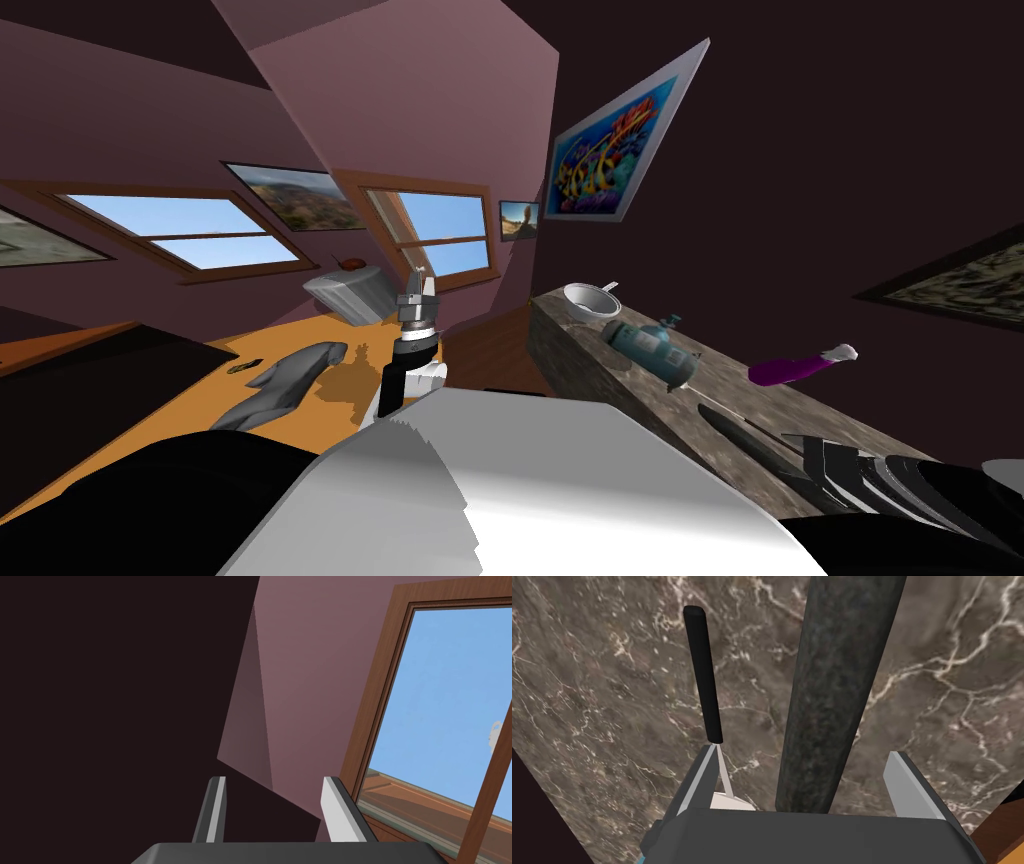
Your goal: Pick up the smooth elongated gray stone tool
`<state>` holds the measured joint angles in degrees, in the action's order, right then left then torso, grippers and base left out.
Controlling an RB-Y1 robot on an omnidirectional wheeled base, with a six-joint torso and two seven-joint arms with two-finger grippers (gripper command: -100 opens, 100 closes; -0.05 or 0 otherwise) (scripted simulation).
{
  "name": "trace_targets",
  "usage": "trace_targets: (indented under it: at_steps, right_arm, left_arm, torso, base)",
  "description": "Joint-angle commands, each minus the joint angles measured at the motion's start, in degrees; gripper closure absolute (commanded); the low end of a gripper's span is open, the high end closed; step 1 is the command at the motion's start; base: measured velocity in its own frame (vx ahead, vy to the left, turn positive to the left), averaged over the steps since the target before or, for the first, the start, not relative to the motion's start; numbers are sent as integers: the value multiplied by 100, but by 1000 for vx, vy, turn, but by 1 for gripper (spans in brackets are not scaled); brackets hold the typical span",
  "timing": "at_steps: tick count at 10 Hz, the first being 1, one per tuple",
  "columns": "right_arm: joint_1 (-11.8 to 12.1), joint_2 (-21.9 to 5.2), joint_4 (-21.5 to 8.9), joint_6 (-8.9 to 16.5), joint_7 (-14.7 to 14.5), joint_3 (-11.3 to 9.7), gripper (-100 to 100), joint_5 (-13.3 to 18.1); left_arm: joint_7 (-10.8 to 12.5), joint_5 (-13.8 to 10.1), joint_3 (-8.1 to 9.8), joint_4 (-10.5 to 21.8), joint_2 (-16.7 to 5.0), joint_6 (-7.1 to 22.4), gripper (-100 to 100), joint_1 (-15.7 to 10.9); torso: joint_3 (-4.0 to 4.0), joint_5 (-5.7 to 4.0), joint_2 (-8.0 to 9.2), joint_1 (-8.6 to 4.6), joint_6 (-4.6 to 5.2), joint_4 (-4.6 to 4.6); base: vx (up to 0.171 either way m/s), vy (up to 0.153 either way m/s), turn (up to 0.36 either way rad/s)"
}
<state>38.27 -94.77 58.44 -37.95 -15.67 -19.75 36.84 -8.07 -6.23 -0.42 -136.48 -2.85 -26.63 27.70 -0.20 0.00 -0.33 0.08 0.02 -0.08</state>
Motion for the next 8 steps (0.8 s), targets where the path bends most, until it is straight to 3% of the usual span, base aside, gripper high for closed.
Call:
trace_targets:
  at_steps: [1, 2, 6, 7, 8]
  right_arm:
    - [215, -69, 117, 82, -26, 49, -100, -94]
    - [300, -28, 70, 27, -10, -135, -100, -25]
    - [248, 35, 37, -27, 14, -215, -100, 38]
    - [259, 31, 47, -14, 11, -211, 0, 30]
    - [248, 199, 9, 76, -30, -259, -100, 72]
  left_arm:
    - [0, 0, 0, 0, 0, 0, 0, 0]
    - [0, 0, 0, 0, 0, 0, 0, 0]
    - [0, 0, 0, 0, 0, 0, 0, -1]
    - [0, 0, 0, 0, 0, 0, 0, -1]
    - [0, 0, 0, 0, 0, 0, 0, -1]
  torso:
    - [0, 0, 0, 0, 0, 0]
    - [8, 1, 15, 2, 1, 3]
    - [19, 0, 33, -4, 2, 8]
    - [23, 0, 39, -3, 2, 9]
    - [24, 0, 41, -2, 2, 10]
  base:
    - [52, 9, 4]
    - [57, 4, 75]
    - [34, -6, 14]
    - [0, 0, 0]
    - [16, -14, 66]
